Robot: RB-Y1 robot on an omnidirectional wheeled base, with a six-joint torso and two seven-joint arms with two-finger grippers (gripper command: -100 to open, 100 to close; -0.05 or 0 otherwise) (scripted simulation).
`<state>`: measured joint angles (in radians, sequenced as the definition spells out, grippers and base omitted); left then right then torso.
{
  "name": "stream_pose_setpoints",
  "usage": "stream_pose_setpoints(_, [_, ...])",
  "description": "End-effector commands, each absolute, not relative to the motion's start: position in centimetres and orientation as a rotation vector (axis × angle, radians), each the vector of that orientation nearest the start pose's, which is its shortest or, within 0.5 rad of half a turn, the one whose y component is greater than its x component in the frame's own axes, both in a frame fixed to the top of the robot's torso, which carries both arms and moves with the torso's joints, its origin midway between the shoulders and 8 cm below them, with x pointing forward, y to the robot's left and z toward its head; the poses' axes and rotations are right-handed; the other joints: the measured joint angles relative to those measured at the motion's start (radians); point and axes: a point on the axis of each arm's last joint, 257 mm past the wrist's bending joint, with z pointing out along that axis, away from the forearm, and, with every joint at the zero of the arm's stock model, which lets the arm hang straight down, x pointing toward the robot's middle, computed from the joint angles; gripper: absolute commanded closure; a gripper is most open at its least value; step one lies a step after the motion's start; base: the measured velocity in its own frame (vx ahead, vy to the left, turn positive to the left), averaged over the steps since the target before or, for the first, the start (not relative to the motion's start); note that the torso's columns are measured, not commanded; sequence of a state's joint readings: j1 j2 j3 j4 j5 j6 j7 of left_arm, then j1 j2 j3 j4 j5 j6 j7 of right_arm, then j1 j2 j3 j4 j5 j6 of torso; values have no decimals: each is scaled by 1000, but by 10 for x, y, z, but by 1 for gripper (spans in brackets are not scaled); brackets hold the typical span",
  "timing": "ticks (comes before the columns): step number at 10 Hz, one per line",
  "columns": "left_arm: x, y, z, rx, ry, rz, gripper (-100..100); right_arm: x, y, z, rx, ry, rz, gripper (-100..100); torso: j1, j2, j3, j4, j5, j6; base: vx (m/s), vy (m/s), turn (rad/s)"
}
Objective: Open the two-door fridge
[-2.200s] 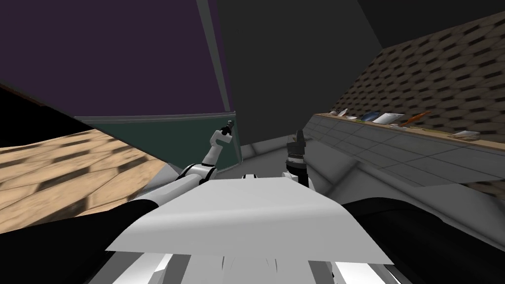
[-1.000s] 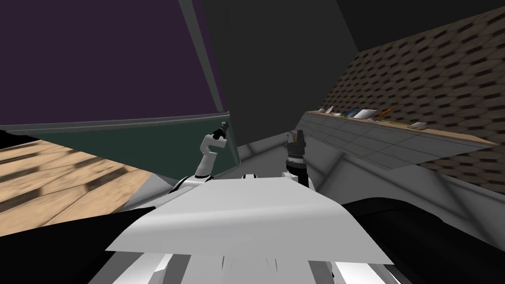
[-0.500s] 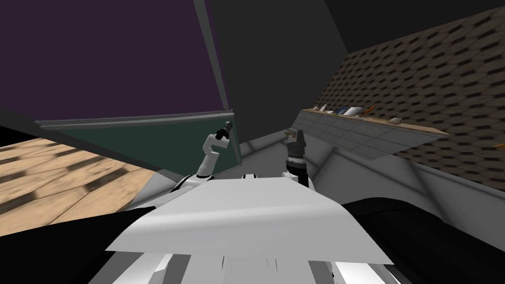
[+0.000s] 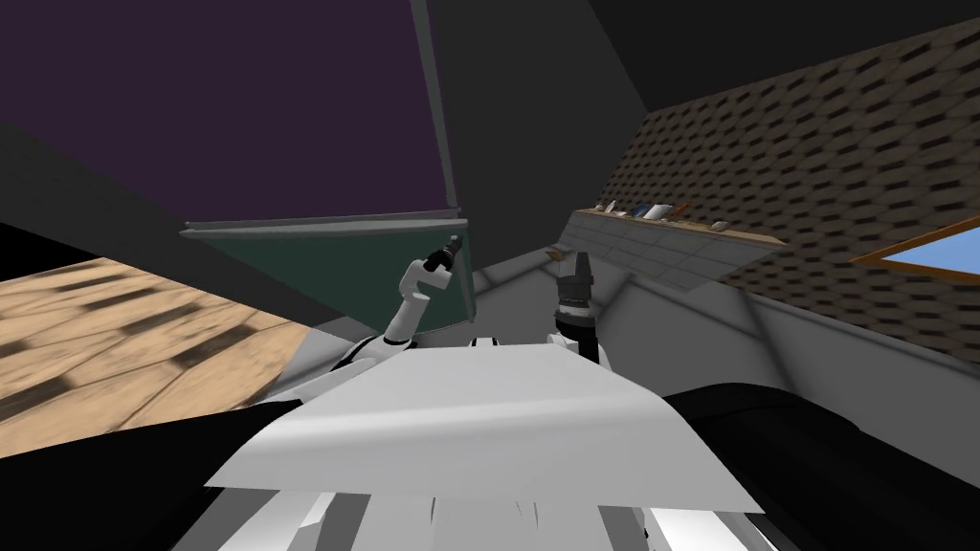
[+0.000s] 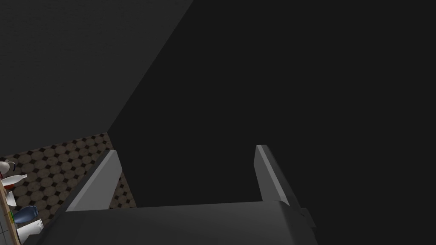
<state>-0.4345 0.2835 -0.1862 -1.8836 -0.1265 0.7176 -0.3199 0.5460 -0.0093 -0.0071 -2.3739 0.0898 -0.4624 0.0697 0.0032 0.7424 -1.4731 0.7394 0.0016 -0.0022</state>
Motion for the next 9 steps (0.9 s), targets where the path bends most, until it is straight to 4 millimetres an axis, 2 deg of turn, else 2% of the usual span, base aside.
stream_pose_setpoints(1, [598,141,-22,-510,1535,-735,100,330,-272,44,555,676,1158,0,0,2,1,-1,0,0,-182,79,-59])
stream_pose_setpoints(3, [584,111,-24,-458,1562,-786,100,330,-272,44,555,676,1158,0,-2,-10,-6,-1,-2,0,-168,142,-62])
stream_pose_setpoints(4, [584,111,-24,-458,1562,-786,100,330,-272,44,555,676,1158,0,-1,-3,-2,-1,-1,3,-194,143,-62])
stream_pose_setpoints(7, [562,72,-23,-386,1592,-859,100,330,-272,44,555,676,1158,0,3,-2,-1,-3,1,1,-221,175,-67])
stream_pose_setpoints(8, [562,72,-23,-386,1592,-859,100,330,-272,44,555,676,1158,0,2,-4,-2,-3,1,2,-189,171,-59])
stream_pose_setpoints(9, [554,59,-23,-362,1602,-884,100,330,-272,44,555,676,1158,0,1,-7,-4,-2,0,-1,-185,151,-43])
